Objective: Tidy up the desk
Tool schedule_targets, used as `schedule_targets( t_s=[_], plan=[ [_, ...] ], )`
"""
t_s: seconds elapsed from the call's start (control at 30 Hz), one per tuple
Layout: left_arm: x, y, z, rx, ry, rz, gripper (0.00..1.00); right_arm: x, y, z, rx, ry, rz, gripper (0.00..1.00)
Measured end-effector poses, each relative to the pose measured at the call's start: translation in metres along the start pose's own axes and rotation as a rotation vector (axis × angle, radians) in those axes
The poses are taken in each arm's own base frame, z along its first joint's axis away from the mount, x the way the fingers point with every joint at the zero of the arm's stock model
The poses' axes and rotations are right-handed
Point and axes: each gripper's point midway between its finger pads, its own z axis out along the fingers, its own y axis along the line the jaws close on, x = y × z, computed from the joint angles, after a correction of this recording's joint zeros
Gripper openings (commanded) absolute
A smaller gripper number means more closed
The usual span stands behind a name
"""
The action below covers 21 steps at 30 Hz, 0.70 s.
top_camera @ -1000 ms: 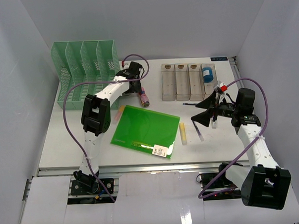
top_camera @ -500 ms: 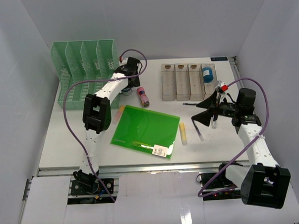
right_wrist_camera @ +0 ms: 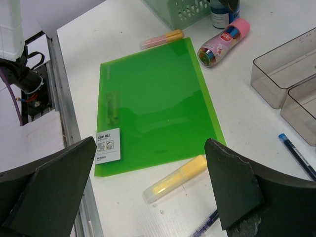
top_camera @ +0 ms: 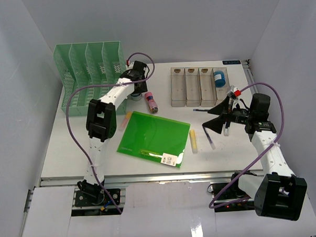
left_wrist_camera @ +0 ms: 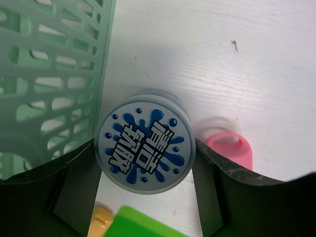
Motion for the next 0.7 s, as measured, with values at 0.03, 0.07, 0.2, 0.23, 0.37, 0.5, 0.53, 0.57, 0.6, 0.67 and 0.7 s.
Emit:
schedule_targets(
  t_s=[0.03, 0.07, 0.2, 0.23, 0.37, 0.5, 0.53, 0.57, 0.6, 0.67, 0.7],
  plan=[
    [0.002, -0.001, -0.004, 0.019, 0.009, -0.005, 0.04, 0.000, 0.000, 0.000, -0.004, 0.000, -0.005, 0.98],
    [0.004, -0.002, -0.008, 0.039, 0.018, -0.011, 0.02, 0.001, 0.001, 0.000, -0.008, 0.000, -0.012, 0.98],
    [0.003, -0.005, -0.041, 0.136, 0.032, -0.046, 0.00, 0.006, 0.004, 0.000, -0.032, 0.005, -0.042, 0.98],
    [0.000, -0.006, -0.054, 0.169, 0.026, -0.060, 0.00, 0.007, 0.005, 0.000, -0.037, 0.008, -0.051, 0.98],
    [-0.015, -0.008, -0.125, 0.339, -0.025, -0.123, 0.00, 0.016, 0.011, 0.004, -0.081, 0.030, -0.081, 0.98],
    [-0.016, -0.011, -0.205, 0.573, -0.071, -0.186, 0.00, 0.019, 0.028, 0.016, -0.160, 0.064, -0.154, 0.95],
    [-0.013, -0.011, -0.224, 0.633, -0.075, -0.197, 0.00, 0.019, 0.033, 0.019, -0.179, 0.071, -0.179, 0.92],
    [-0.009, -0.013, -0.239, 0.696, -0.082, -0.210, 0.00, 0.018, 0.040, 0.025, -0.198, 0.078, -0.214, 0.90],
    [0.000, -0.015, -0.252, 0.762, -0.079, -0.226, 0.00, 0.017, 0.048, 0.030, -0.209, 0.080, -0.262, 0.90],
    [0.023, -0.019, -0.271, 0.875, -0.044, -0.251, 0.00, 0.012, 0.067, 0.037, -0.236, 0.064, -0.361, 0.90],
    [0.036, -0.021, -0.277, 0.924, -0.010, -0.264, 0.00, 0.007, 0.078, 0.039, -0.256, 0.047, -0.394, 0.90]
  ],
)
